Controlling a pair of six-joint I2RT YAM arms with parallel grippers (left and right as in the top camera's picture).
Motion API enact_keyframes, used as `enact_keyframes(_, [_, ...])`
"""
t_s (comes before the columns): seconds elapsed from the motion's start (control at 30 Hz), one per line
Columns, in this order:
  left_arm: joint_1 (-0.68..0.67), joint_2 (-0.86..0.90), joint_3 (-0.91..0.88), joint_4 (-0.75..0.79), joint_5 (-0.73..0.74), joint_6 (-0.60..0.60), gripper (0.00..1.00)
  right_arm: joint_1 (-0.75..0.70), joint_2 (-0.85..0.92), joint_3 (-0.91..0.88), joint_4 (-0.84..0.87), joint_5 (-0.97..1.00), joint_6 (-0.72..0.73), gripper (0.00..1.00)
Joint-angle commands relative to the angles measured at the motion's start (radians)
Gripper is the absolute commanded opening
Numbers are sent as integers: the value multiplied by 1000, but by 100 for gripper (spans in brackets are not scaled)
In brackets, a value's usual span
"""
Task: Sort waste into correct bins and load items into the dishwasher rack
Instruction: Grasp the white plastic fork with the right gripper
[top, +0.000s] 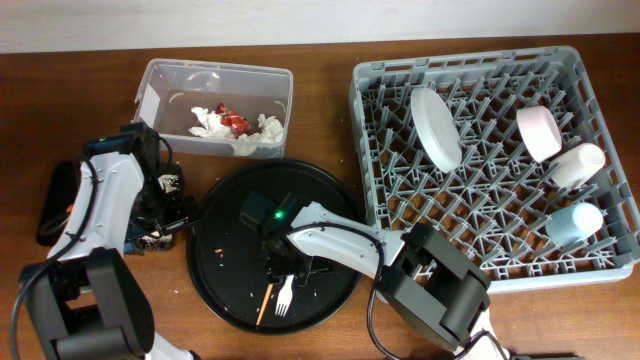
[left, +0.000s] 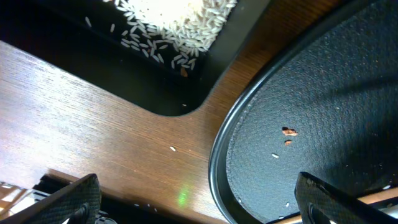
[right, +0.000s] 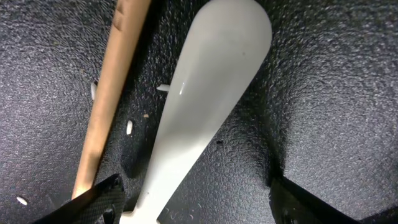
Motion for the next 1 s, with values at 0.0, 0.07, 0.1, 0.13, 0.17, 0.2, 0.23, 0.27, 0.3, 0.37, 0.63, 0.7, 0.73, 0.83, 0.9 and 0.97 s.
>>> enact_keyframes(0.0, [5,-8,10,5,37,-13,99,6,12,-25,15,19,11,71])
enact_keyframes(0.07, [5,-8,10,6,37,-13,99,6,12,-25,11,19,11,57])
enact_keyframes(0.1, [5,-8,10,6,37,-13,99,6,12,-25,8,19,12,49])
enact_keyframes(0.13, [5,-8,10,6,37,-13,99,6,12,-25,5,19,14,45])
enact_keyframes(0.17, [5,-8,10,6,37,-13,99,6,12,-25,4,18,15,40])
enact_keyframes(0.2, [5,-8,10,6,37,-13,99,6,12,-25,4,18,15,38])
enact_keyframes(0.23, [5,-8,10,6,37,-13,99,6,12,-25,1,18,15,33])
enact_keyframes(0.27, [5,-8,10,6,37,-13,99,6,12,-25,-1,18,15,31])
enact_keyframes(0.3, [5,-8,10,6,37,-13,99,6,12,-25,-4,18,15,29])
enact_keyframes(0.37, [5,-8,9,6,37,-13,99,6,12,-25,-8,18,14,22])
enact_keyframes(0.63, [5,-8,9,5,37,-13,99,2,-37,-24,-26,29,14,11])
enact_keyframes(0.7, [5,-8,9,5,37,-13,99,-18,-95,-18,-65,77,13,11])
enact_keyframes(0.73, [5,-8,9,5,37,-13,99,-36,-145,-16,-92,115,10,11])
enact_keyframes(0.83, [5,-8,9,6,37,-13,99,-84,-280,-14,-125,178,-59,11])
enact_keyframes(0.9, [5,-8,9,6,37,-13,99,-129,-385,-14,-133,200,-151,11])
enact_keyframes(0.97, [5,-8,9,5,37,-13,99,-211,-459,-14,-185,262,-204,11])
